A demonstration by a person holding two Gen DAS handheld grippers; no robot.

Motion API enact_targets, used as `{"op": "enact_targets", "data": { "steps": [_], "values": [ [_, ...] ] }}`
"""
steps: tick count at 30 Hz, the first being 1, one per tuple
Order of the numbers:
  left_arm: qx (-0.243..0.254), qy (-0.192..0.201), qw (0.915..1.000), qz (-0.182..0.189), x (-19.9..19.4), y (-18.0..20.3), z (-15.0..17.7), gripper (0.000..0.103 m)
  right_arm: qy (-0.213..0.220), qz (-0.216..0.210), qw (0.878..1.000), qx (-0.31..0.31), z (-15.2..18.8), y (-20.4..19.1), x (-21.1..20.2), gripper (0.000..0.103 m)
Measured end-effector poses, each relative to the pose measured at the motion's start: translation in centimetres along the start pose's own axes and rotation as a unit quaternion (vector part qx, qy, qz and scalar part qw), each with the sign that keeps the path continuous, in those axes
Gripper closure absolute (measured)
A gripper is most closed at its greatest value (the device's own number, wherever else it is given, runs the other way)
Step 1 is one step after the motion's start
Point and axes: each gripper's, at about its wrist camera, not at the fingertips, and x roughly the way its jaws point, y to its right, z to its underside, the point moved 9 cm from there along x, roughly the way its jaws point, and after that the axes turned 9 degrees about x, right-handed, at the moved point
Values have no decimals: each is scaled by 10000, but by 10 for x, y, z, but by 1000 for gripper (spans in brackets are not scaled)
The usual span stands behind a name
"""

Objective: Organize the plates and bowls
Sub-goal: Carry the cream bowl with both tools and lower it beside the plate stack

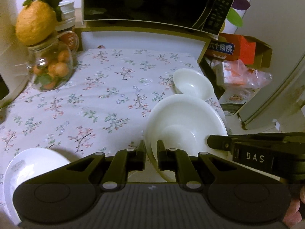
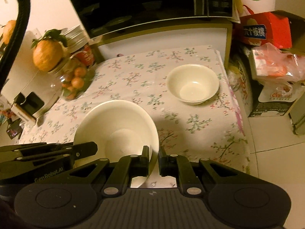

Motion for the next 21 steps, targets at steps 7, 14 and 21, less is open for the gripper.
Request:
{"op": "enact_targets", "data": {
  "steps": [7, 14, 21],
  "values": [
    [-41, 63, 9999, -95, -20, -10, 17, 92, 52, -210, 9996, -180, 12, -22, -12, 95],
    [-53, -102, 9998, -185, -21, -17, 35, 92, -87, -179, 9986, -491, 31, -41, -8, 94],
    [-28, -226, 9995, -212, -21, -20, 49, 91, -277, -58, 9970, -720, 47, -46, -1, 92]
  ]
}}
